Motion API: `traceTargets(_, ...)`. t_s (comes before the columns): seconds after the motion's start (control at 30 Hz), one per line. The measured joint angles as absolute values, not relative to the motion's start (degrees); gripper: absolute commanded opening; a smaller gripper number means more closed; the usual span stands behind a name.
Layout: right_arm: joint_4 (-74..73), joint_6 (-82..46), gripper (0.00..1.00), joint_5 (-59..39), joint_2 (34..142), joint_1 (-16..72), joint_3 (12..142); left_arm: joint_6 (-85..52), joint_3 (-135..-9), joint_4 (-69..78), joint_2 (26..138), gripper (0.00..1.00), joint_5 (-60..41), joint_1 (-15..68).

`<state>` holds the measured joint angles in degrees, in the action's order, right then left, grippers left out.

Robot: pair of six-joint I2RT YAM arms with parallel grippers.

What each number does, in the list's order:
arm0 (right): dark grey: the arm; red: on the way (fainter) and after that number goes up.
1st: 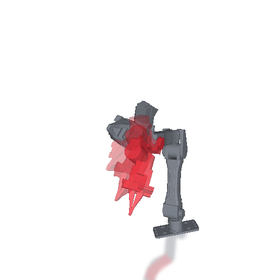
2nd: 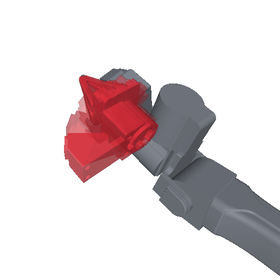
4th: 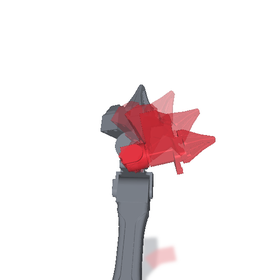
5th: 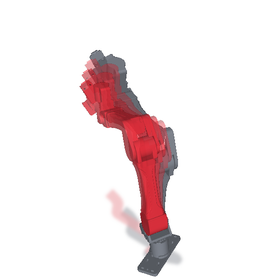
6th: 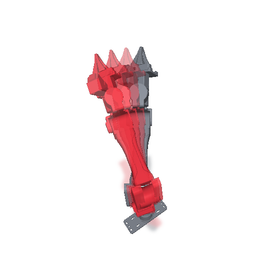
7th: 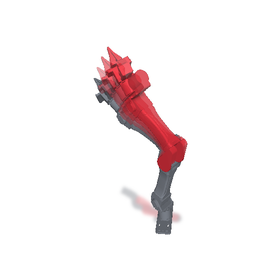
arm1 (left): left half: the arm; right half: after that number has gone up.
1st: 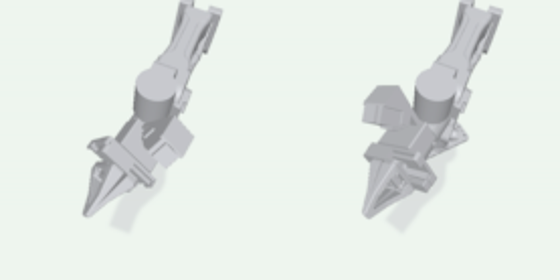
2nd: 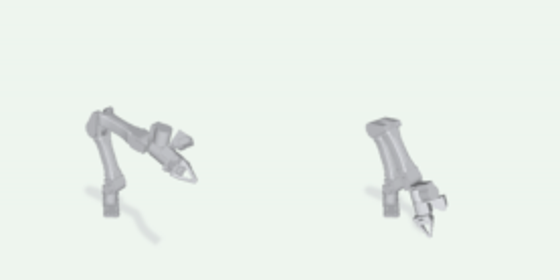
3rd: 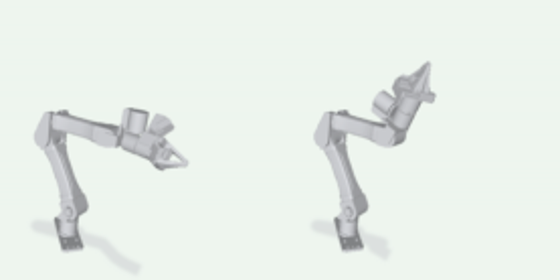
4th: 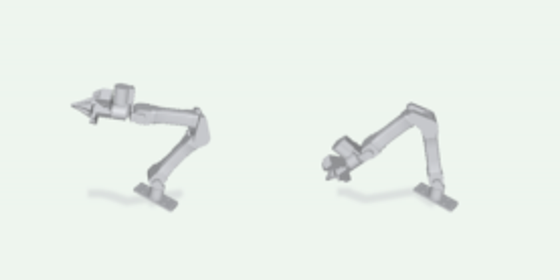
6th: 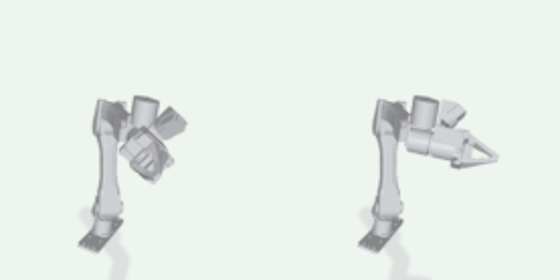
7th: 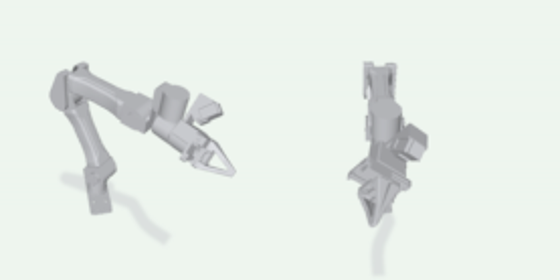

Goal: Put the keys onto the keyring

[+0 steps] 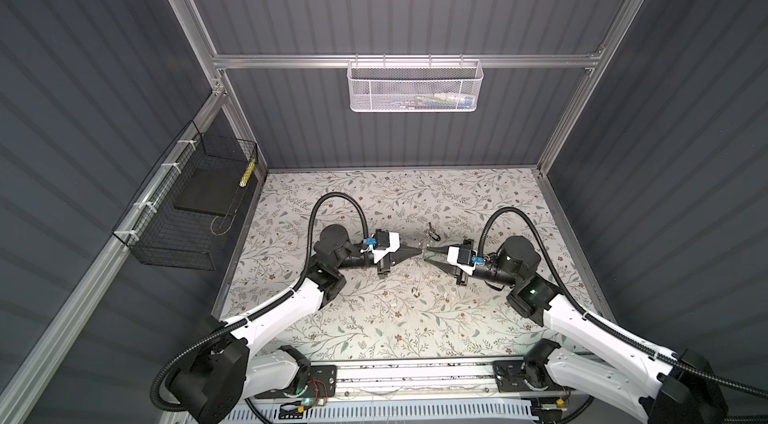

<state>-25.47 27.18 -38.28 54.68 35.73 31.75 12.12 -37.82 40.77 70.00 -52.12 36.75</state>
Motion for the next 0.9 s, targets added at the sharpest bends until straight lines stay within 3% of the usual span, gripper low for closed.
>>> traceTargets(0.37,-12.36,33.04,0.32,-40.53,54.81,35.18,37.45,15.88,-38.79,33.32,70.0,0.0,-53.87,36.8)
traceTargets(0.67,-8.86,32.47,0.27,-40.77,50.68,32.18,35.29,16.14,-38.85,32.1,70.0,0.0,-53.84,36.8)
traceTargets(0.9,-6.74,31.14,0.29,-40.75,51.4,32.16,35.18,17.72,-39.46,29.67,70.0,0.0,-52.88,36.82)
